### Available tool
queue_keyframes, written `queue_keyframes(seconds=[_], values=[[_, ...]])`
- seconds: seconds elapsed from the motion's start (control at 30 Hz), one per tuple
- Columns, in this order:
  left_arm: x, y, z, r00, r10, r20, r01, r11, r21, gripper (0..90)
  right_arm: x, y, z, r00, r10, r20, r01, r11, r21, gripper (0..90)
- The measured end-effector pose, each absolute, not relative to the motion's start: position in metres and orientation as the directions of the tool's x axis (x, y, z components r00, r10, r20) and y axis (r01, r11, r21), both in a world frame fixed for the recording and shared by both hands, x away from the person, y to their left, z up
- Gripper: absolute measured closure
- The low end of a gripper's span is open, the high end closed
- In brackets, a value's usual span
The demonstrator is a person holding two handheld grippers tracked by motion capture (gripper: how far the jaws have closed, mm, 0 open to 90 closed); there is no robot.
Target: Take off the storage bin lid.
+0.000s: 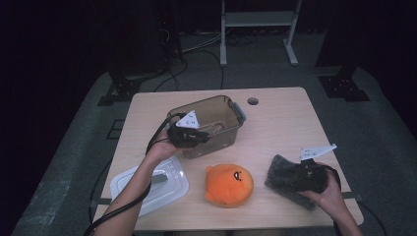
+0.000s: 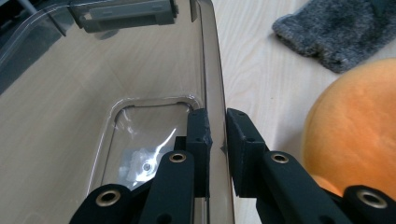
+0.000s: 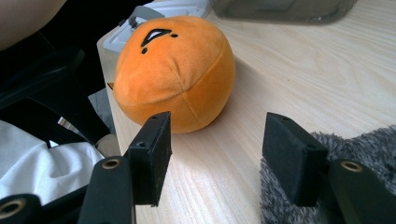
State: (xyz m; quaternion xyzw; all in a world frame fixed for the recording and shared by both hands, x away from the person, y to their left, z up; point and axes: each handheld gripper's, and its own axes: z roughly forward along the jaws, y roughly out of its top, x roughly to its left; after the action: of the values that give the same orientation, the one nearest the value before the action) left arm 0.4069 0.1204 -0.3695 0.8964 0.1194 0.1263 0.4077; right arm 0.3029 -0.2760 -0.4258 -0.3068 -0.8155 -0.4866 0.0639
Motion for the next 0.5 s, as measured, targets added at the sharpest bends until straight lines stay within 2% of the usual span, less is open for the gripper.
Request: queue_keyframes(seconds=[0.5], values=[[0.394, 0.1, -0.369, 0.964, 0.232, 0.132, 0.055, -0.658, 0.751, 80.2, 0.303, -0.277, -0.425, -0.802, 0.439, 0.405, 0.564, 0.333, 0.756, 41.0]])
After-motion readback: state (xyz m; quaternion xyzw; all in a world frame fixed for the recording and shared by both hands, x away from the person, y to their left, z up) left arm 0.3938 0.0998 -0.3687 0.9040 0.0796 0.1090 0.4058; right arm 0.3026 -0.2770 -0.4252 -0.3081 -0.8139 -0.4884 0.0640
